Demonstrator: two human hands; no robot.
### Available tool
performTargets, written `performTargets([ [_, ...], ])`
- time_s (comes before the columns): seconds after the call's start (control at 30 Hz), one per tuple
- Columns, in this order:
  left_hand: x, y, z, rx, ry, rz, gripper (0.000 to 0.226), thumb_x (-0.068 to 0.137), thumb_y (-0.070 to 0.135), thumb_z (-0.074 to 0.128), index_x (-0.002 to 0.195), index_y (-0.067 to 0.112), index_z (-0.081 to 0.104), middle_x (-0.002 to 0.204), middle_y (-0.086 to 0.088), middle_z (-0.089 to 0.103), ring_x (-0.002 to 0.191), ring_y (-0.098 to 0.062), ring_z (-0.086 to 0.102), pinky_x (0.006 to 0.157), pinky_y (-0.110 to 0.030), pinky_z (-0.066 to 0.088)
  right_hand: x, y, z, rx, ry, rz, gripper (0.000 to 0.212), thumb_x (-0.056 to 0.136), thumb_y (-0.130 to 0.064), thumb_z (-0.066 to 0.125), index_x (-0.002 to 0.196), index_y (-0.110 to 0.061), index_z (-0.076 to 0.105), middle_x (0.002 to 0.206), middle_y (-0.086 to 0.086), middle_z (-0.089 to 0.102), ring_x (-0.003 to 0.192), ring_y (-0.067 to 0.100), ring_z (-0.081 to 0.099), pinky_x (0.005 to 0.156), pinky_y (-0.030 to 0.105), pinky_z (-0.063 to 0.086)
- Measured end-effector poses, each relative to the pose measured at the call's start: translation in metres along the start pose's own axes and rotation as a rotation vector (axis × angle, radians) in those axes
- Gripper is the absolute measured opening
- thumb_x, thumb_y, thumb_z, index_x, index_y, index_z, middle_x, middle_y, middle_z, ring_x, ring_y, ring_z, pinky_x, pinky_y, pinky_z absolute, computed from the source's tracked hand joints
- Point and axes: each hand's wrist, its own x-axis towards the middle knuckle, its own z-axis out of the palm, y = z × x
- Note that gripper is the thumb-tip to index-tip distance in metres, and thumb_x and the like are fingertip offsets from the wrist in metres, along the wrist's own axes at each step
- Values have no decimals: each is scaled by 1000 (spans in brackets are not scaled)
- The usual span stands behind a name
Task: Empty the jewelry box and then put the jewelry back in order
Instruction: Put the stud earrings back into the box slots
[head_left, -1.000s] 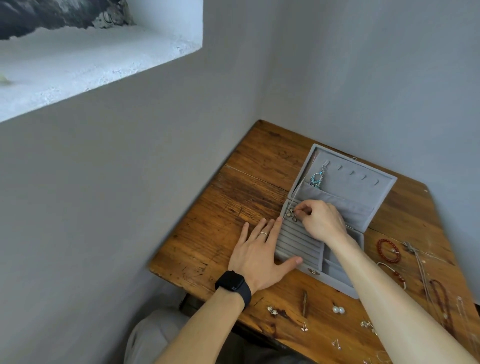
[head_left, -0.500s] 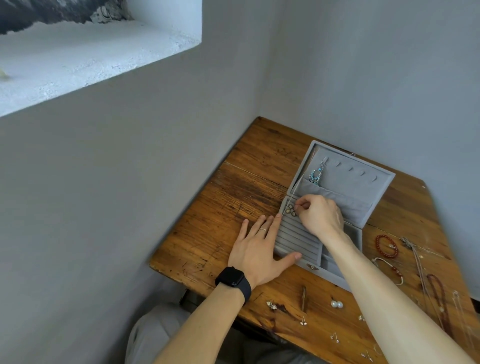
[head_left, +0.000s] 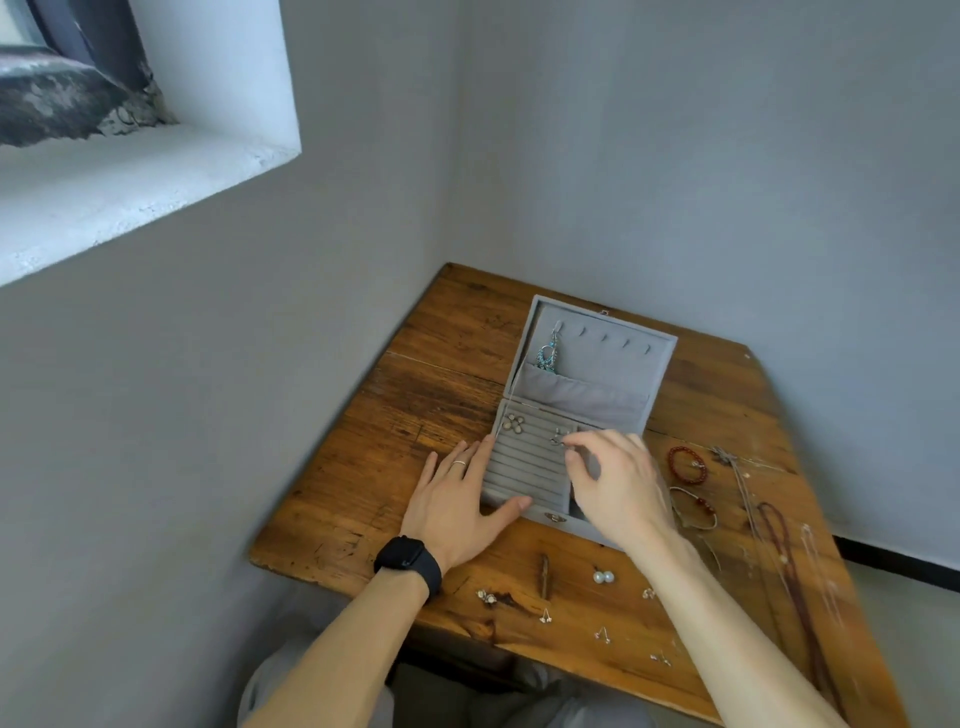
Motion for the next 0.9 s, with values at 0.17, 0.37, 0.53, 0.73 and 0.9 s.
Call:
performTargets([
  [0.17,-14,-7,-3,-4,-22,20,84,93,75,31,159,33,3,164,8,22,152,-7,11,124,-31,1,-73,29,-18,58,25,115,20,92,-28,68,111,-30,72,102,-19,64,99,6,46,81,23,39],
  [0.37,-33,-4,-6,98,-15,-23,71,101,61,29,160,25,12,165,9,20,152,-4,7,124,-32,0,-123,41,-12,23,-92,174,28,92,-31,69,119,-34,70,114,-18,67,103,4,43,85,20,39],
  [0.53,-43,-5,-6,124,-41,-42,66,102,60,24,159,27,19,165,11,15,152,-6,6,123,-32,0,-127,36,-4,-3,-77,167,29,93,-36,67,122,-33,71,118,-16,67,107,9,48,86,24,44],
  [0.73,-43,-3,-8,28,-33,-53,63,101,58,35,155,24,33,163,7,25,152,-10,14,124,-36,5,-134,34,-8,-31,-11,200,18,95,-36,65,109,-29,74,109,-14,70,102,11,51,81,23,45],
  [0.9,-50,10,-19,-241,93,-165,38,95,36,63,130,25,53,133,2,54,133,-21,45,106,-33,39,-162,50,-23,511,178,473,13,94,-24,69,99,-36,69,92,-28,70,94,-8,63,70,2,43],
])
